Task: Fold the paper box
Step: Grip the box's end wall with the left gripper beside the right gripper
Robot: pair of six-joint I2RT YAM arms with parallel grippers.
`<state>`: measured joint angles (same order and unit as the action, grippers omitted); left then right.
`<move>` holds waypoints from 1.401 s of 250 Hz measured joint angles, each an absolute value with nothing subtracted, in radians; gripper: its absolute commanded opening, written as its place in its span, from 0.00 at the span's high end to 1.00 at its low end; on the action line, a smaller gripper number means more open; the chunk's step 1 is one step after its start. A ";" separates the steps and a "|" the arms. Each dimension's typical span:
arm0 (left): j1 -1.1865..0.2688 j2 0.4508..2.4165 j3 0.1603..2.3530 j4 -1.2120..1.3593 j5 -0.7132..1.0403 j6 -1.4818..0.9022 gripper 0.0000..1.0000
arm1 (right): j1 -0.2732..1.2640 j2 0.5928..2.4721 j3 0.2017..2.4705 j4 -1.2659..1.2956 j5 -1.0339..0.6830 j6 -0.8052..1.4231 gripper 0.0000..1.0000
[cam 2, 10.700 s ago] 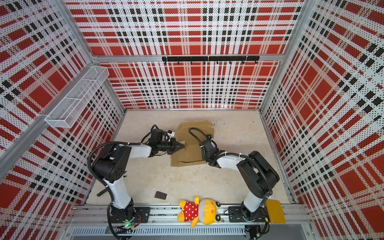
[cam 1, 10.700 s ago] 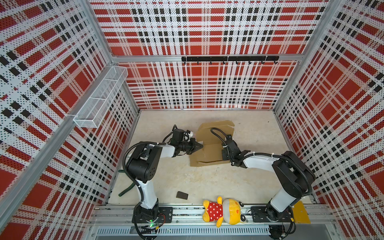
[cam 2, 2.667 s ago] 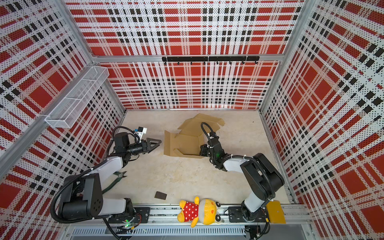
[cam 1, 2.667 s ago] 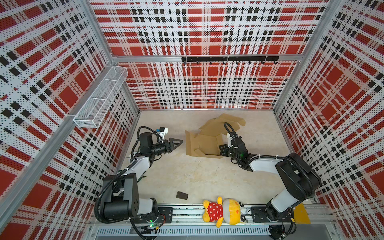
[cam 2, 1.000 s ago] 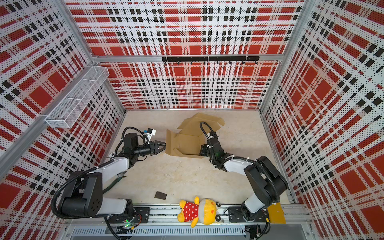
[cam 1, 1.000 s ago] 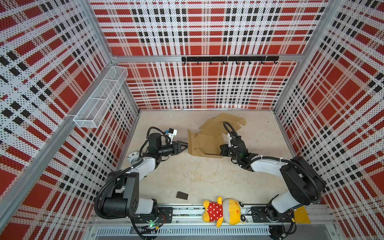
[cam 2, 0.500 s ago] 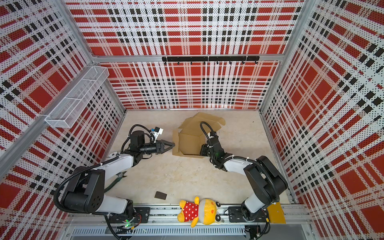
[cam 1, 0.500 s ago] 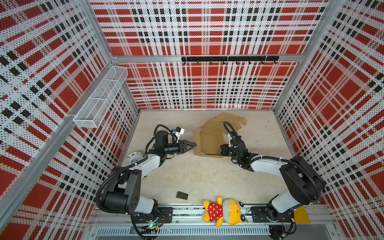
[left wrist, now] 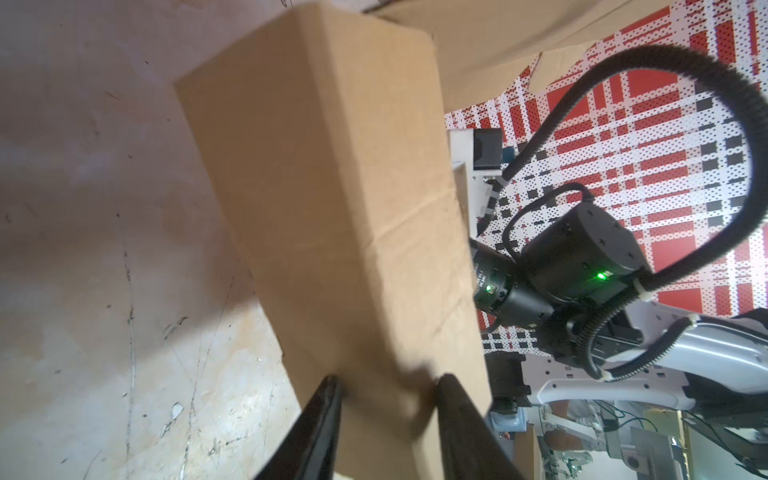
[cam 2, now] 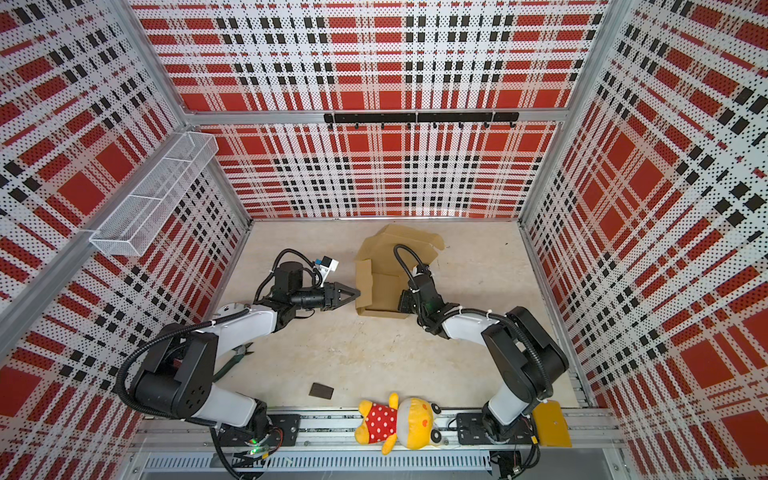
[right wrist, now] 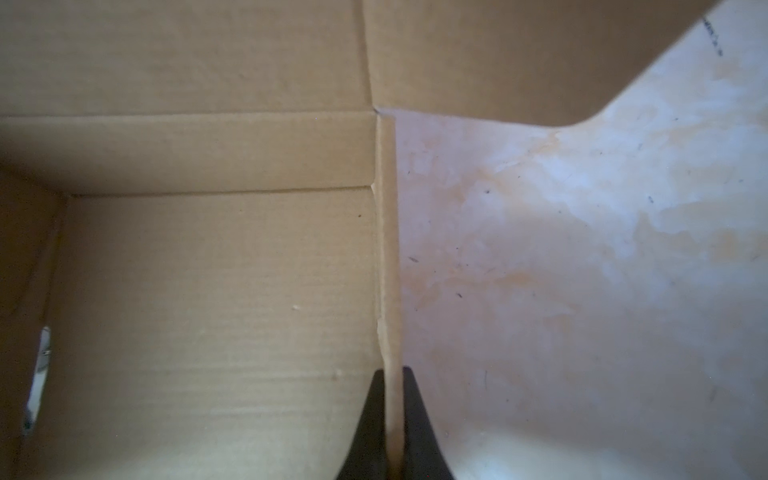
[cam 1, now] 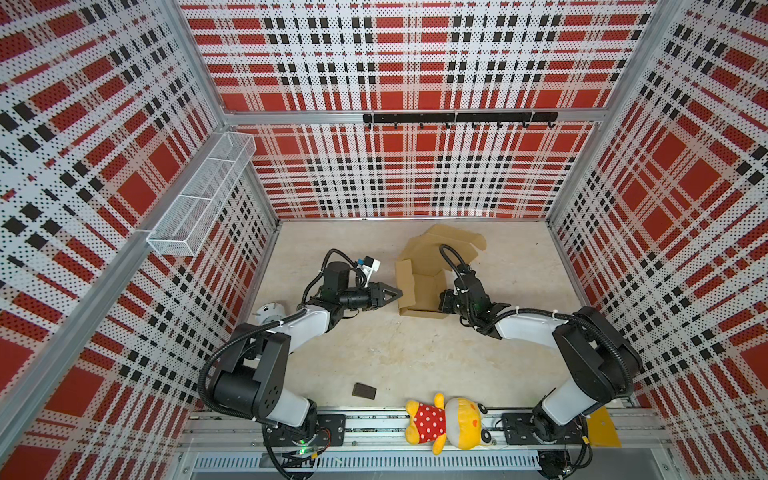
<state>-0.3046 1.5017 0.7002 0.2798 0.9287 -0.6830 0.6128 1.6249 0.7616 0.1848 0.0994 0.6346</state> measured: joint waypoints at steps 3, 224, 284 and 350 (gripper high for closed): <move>-0.308 1.502 0.701 0.273 0.923 -0.681 0.60 | 0.614 1.625 0.765 0.178 0.104 0.633 1.00; -0.505 1.745 1.039 -0.123 0.546 -0.537 0.76 | 0.703 1.744 0.961 -0.269 0.507 0.712 1.00; -0.600 1.859 1.241 -0.355 0.345 -0.384 0.73 | 0.706 1.747 0.953 -0.303 0.569 0.779 1.00; -0.663 1.901 1.335 -0.462 0.174 -0.295 0.70 | 0.708 1.747 0.921 -0.279 0.577 0.809 1.00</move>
